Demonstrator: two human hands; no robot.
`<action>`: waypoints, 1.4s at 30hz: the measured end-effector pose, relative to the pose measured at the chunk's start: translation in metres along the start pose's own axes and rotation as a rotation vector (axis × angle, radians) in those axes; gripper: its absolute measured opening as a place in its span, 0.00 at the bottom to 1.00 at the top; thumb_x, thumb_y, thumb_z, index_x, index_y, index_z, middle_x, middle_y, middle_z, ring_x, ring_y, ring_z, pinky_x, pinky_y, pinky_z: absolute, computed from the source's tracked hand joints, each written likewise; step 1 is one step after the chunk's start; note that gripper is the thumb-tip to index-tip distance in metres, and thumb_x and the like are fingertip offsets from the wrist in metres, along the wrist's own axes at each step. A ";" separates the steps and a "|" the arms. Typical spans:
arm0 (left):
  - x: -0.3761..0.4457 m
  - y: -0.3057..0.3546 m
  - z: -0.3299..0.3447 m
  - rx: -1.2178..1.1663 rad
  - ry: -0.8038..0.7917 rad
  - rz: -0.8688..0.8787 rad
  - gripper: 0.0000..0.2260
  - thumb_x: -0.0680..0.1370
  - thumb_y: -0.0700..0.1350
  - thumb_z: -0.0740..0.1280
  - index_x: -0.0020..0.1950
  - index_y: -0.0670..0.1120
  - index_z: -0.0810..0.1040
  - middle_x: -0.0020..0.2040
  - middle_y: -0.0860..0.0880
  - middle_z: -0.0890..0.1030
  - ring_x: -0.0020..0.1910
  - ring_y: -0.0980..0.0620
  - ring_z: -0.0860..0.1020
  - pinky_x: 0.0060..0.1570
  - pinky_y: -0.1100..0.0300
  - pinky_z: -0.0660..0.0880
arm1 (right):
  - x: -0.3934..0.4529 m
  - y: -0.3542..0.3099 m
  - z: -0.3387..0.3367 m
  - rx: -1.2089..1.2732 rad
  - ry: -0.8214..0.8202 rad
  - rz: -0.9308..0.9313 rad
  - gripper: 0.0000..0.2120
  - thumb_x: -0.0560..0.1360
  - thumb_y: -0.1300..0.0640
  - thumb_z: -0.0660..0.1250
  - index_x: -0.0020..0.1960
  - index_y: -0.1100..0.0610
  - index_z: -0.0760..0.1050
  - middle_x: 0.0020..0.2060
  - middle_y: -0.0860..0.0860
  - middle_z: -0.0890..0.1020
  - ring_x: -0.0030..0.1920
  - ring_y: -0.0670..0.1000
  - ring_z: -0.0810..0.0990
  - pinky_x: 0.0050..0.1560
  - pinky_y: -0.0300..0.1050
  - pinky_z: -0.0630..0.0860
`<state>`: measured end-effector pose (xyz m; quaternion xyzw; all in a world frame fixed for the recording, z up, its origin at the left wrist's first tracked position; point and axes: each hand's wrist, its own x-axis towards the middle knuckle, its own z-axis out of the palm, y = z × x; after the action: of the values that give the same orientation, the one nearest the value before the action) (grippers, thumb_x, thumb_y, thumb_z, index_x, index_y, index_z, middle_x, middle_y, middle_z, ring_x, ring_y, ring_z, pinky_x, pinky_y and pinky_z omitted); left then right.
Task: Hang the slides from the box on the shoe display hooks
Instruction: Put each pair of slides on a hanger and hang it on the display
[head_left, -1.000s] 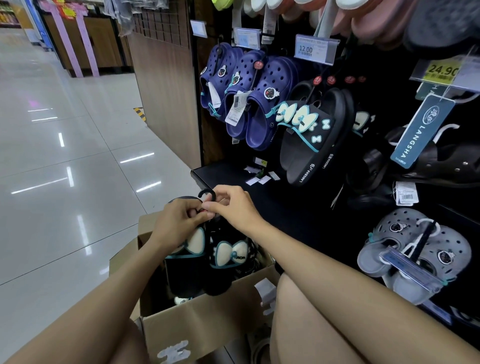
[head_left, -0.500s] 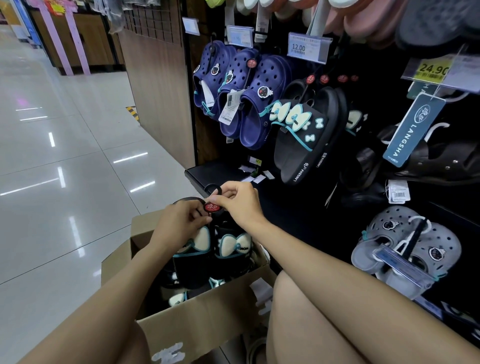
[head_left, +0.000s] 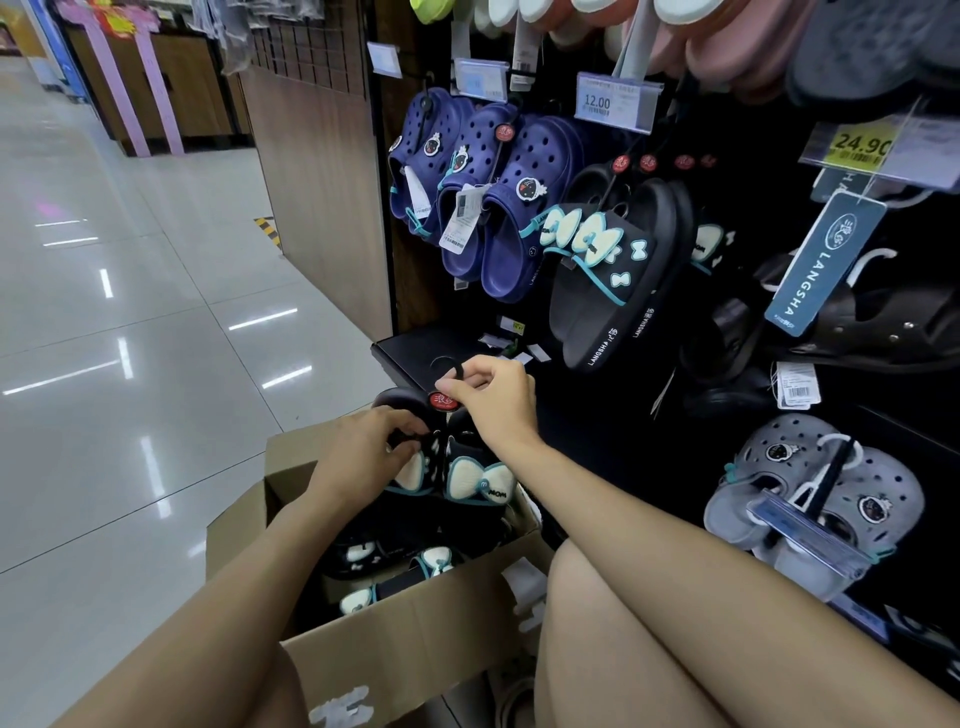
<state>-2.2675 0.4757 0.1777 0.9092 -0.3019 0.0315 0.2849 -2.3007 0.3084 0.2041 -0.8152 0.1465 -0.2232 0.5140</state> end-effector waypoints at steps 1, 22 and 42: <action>0.000 0.000 0.000 0.005 0.003 0.002 0.09 0.77 0.44 0.70 0.56 0.52 0.82 0.52 0.55 0.82 0.49 0.55 0.78 0.51 0.58 0.74 | -0.001 -0.001 -0.001 0.002 0.003 0.000 0.05 0.68 0.54 0.78 0.40 0.54 0.84 0.28 0.44 0.80 0.31 0.41 0.76 0.45 0.45 0.78; 0.009 0.058 -0.003 0.040 0.165 0.222 0.14 0.79 0.52 0.65 0.65 0.57 0.73 0.63 0.55 0.73 0.61 0.47 0.73 0.57 0.47 0.71 | -0.007 -0.043 -0.066 0.146 0.230 -0.077 0.04 0.69 0.54 0.77 0.41 0.54 0.85 0.30 0.45 0.82 0.33 0.40 0.79 0.42 0.41 0.77; 0.037 0.219 -0.025 0.066 0.254 0.635 0.18 0.76 0.62 0.56 0.61 0.57 0.75 0.52 0.56 0.70 0.53 0.52 0.70 0.52 0.54 0.68 | -0.042 -0.095 -0.248 0.128 0.409 -0.235 0.08 0.71 0.56 0.76 0.35 0.56 0.81 0.27 0.47 0.75 0.32 0.44 0.72 0.39 0.42 0.72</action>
<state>-2.3583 0.3257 0.3167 0.7675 -0.5308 0.2414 0.2665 -2.4634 0.1768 0.3738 -0.7302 0.1373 -0.4507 0.4948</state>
